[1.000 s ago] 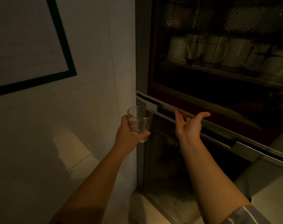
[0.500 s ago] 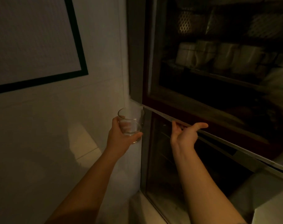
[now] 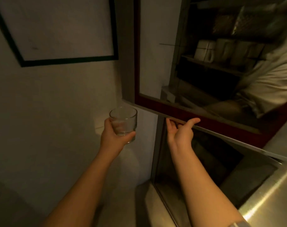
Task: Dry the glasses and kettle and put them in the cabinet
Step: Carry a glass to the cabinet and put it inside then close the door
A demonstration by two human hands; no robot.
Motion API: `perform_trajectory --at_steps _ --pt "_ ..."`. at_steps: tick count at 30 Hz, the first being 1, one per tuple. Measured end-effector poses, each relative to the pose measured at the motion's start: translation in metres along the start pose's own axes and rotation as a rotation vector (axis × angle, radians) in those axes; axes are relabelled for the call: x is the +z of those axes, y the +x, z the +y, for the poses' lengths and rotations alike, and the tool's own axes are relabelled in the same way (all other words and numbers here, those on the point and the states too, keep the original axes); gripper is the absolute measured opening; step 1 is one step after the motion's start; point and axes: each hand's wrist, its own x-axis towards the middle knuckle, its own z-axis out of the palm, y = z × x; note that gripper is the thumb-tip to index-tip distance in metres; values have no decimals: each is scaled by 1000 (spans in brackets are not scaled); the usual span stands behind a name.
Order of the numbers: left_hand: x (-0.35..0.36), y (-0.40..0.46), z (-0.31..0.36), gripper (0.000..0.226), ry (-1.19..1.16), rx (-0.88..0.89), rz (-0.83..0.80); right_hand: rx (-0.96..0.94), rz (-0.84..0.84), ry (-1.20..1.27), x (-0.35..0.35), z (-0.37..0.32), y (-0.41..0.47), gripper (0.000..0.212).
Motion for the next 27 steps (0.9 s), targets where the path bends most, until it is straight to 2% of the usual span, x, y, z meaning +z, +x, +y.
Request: perform_trajectory --at_steps 2,7,17,20,27 --pt "-11 -22 -1 83 20 -10 51 38 -27 -21 -7 0 -16 70" --pt "-35 -76 6 75 64 -35 162 95 -71 -80 -28 -3 -46 67" --pt "-65 -158 27 80 113 -41 256 165 -95 -185 -57 -16 -96 63" --pt "-75 -196 37 84 133 -47 300 179 -110 -221 -67 -24 -112 60" --pt "-99 -308 44 79 124 -103 383 234 -138 -333 -91 -55 -157 59"
